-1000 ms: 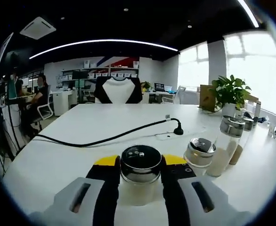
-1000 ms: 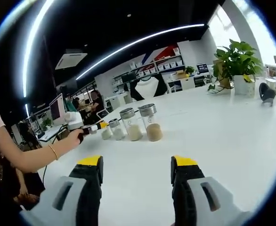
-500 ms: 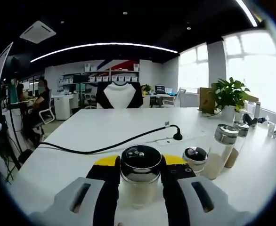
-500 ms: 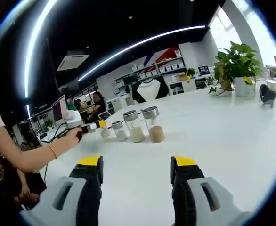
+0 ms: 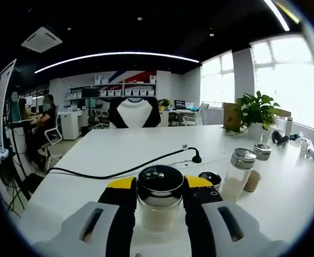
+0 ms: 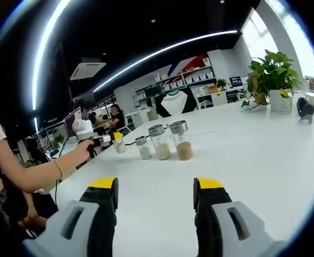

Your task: Rotate the seasoning bottle until the label or dispensing opening points toward the visible target arrow and the bottle remains upright within the marked orientation range

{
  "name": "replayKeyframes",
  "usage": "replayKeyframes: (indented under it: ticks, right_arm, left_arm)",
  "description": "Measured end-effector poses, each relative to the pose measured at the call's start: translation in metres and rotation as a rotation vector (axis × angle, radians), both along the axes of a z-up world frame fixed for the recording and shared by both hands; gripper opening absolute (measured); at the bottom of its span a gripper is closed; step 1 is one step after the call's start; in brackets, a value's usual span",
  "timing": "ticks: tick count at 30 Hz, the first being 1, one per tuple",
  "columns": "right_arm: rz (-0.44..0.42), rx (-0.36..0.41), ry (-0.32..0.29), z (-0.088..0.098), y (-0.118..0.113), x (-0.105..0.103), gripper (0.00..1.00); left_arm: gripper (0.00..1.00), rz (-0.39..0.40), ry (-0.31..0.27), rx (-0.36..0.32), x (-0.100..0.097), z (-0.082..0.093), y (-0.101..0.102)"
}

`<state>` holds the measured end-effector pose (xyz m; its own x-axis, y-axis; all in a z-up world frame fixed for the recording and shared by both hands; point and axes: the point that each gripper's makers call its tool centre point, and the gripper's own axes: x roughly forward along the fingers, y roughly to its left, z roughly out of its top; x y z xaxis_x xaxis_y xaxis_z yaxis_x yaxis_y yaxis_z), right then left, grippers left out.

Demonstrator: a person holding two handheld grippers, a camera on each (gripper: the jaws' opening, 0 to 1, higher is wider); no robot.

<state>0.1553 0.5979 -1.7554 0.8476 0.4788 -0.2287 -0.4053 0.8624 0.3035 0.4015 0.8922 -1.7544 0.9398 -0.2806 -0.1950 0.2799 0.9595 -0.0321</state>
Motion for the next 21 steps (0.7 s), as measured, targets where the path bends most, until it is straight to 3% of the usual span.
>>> replayKeyframes:
  ticks: [21]
  right_arm:
    - [0.051,0.0,-0.029,0.01,0.013,-0.021,0.54]
  left_arm:
    - [0.35,-0.027,0.012,-0.005,-0.073,0.015,0.003]
